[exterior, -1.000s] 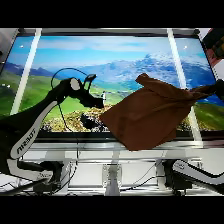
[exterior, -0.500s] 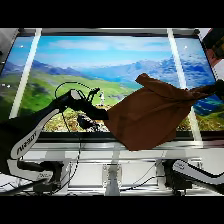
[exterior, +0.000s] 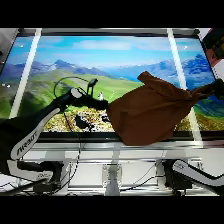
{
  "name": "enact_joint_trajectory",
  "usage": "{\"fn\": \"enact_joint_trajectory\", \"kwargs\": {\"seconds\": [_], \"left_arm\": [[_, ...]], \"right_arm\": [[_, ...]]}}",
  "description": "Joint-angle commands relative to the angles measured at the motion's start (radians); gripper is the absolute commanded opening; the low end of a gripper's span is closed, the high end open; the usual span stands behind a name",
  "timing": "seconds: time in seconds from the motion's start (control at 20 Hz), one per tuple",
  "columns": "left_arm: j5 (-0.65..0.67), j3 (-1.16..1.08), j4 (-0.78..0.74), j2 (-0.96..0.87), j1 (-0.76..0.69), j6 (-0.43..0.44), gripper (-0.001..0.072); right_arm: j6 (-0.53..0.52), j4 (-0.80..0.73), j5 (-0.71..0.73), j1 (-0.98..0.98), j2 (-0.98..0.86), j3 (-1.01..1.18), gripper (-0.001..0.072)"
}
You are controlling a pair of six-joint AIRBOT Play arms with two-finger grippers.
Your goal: Fold the clothes and pants, and hang the long-sleeved shirts on hangers.
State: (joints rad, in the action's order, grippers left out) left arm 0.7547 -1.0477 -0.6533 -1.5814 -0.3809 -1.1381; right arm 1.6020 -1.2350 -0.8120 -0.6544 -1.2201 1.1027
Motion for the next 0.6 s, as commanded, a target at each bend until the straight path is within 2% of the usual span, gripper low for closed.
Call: {"fn": "enact_joint_trajectory", "kwargs": {"seconds": [0.0,0.15,0.3,0.4,0.55], "left_arm": [[-0.06,-0.098,0.019,0.034,0.087,0.002,0.0014],[-0.06,-0.208,0.019,0.11,0.176,0.002,0.0014],[-0.06,-0.278,0.018,0.223,0.222,0.021,0.0013],[-0.073,-0.289,0.006,0.314,0.233,0.07,0.0013],[-0.126,-0.289,-0.085,0.442,0.233,0.082,0.0013]], "right_arm": [[-0.079,0.108,-0.014,0.001,0.054,0.001,0.0017],[-0.1,0.166,-0.046,0.001,0.127,0.001,0.0017],[-0.23,0.217,-0.085,0.001,0.224,0.001,0.0017],[-0.274,0.235,-0.121,0.001,0.302,0.001,0.0017],[-0.317,0.235,-0.152,0.001,0.429,0.001,0.0017]]}}
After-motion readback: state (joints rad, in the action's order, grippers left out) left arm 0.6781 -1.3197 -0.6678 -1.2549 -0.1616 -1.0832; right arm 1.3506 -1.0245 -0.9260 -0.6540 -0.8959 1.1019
